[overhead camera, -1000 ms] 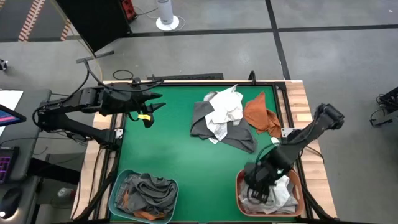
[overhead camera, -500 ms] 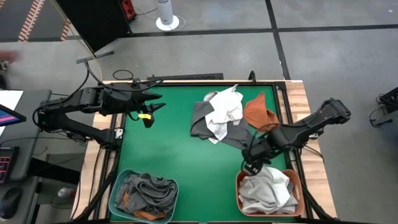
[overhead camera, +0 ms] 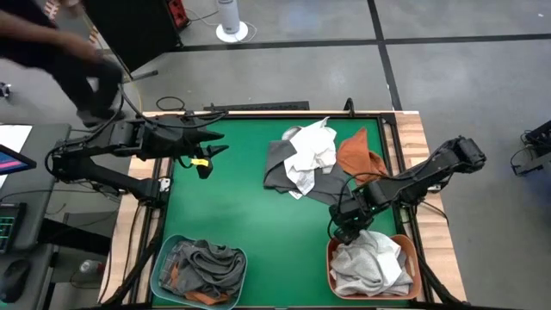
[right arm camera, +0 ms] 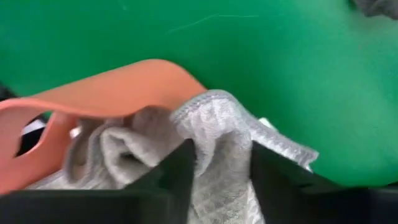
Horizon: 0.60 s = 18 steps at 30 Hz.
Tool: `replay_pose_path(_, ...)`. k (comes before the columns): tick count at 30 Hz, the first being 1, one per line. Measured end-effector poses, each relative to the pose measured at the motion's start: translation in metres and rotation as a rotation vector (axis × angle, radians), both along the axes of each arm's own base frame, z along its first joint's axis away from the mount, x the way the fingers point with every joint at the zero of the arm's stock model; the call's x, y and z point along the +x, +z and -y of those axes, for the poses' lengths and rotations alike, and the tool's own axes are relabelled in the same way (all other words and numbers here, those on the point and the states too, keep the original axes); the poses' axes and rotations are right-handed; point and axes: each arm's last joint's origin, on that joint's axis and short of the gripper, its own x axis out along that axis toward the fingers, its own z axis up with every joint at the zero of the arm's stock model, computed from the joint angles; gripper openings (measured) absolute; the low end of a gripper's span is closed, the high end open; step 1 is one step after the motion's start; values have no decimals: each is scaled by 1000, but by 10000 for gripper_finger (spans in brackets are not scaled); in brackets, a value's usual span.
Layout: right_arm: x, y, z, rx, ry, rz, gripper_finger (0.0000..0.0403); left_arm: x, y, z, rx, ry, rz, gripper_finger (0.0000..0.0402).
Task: Sort towels by color in basket
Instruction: Put the bottom light gray towel into the orange bin
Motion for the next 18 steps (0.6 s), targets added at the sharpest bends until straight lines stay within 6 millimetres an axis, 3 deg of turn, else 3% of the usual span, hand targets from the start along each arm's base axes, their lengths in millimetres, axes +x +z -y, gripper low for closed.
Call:
replay_pose_path(6,-1,19,-6,89,11,65,27,0,0,0,17,-8,-9,151)
replay_pose_path(12,8,52,-39,176,185,413,40,0,0,0,17,-7,-9,151)
replay_pose_path(15,7,46,-53,142,229,426,37,0,0,0,17,-7,-9,151)
replay_pose_path(18,6,25,-61,64,255,295,26,0,0,0,18,-6,-10,151)
